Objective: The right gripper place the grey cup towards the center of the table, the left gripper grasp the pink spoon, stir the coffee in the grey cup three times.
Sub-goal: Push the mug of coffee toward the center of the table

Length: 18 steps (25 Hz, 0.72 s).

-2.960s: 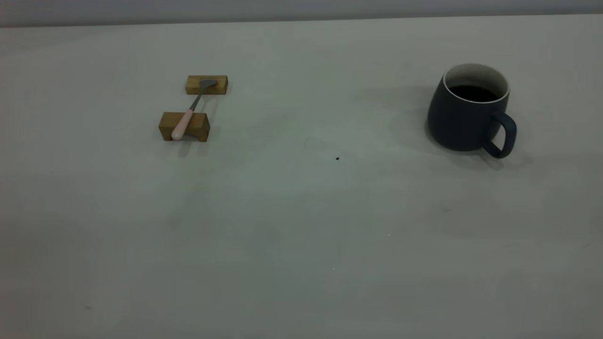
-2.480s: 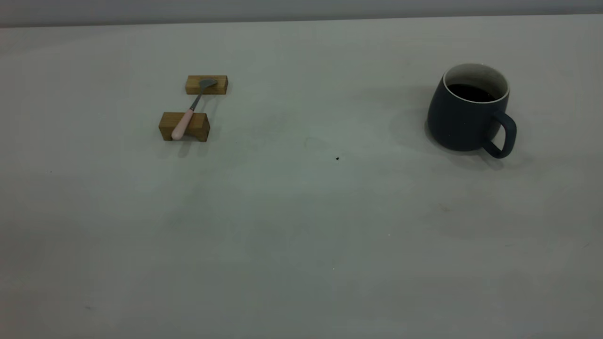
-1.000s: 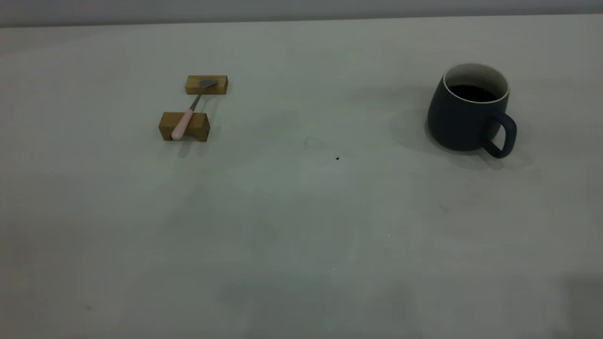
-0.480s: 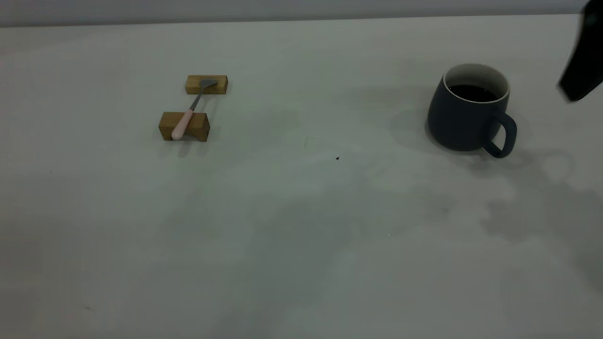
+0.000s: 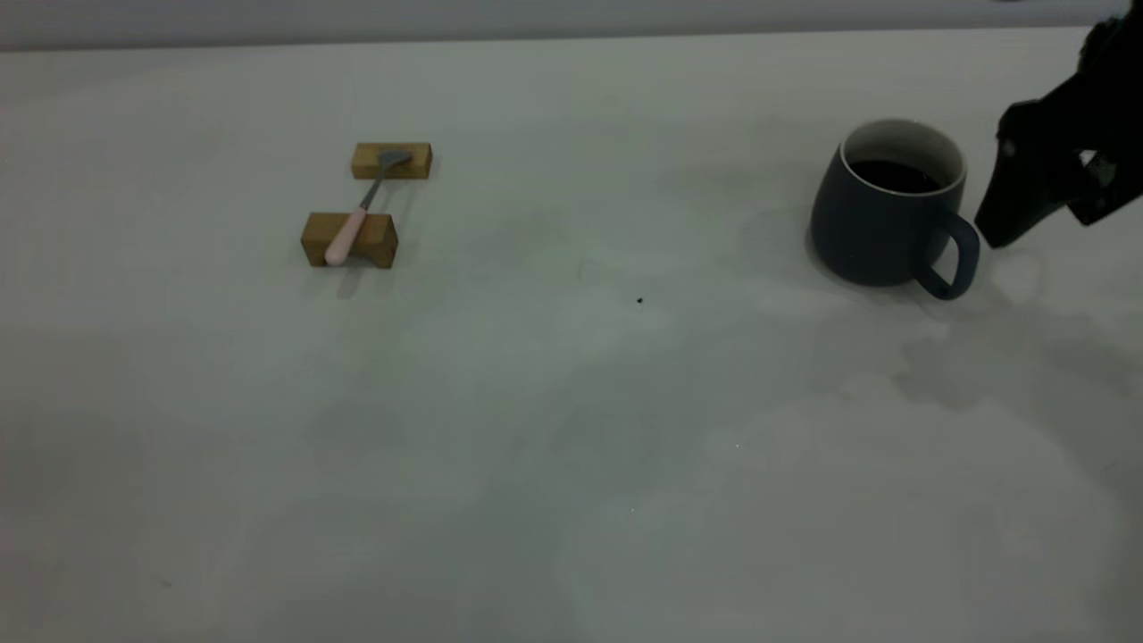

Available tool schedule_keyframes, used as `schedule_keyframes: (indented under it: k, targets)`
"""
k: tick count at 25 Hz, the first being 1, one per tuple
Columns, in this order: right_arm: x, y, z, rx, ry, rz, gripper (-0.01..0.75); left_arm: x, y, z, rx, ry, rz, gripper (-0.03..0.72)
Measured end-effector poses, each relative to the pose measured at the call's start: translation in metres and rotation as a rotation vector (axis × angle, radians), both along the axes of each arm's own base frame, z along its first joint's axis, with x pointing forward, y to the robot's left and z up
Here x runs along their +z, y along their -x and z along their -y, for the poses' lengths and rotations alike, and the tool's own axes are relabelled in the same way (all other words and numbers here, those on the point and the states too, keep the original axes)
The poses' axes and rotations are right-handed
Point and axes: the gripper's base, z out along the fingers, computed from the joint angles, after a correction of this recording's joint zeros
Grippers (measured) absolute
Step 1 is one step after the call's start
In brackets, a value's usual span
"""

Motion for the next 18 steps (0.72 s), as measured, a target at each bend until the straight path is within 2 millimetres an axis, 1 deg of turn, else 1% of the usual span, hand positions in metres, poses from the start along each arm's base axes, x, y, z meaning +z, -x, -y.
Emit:
schedule_keyframes:
  k: [3, 7, 11, 18]
  targets:
    - [-0.009, -0.009, 0.0, 0.006, 0.006, 0.0, 0.689, 0.0, 0.0, 0.0, 0.0, 0.0, 0.0, 0.394]
    - [-0.015, -0.025, -0.002, 0.044, 0.01, 0.007, 0.685, 0.0, 0.0, 0.0, 0.0, 0.0, 0.0, 0.394]
    - [-0.026, -0.037, -0.003, 0.087, 0.02, 0.004, 0.678, 0.0, 0.0, 0.0, 0.0, 0.0, 0.0, 0.394]
    - [-0.042, -0.055, -0.005, 0.13, 0.02, -0.015, 0.658, 0.0, 0.0, 0.0, 0.0, 0.0, 0.0, 0.394]
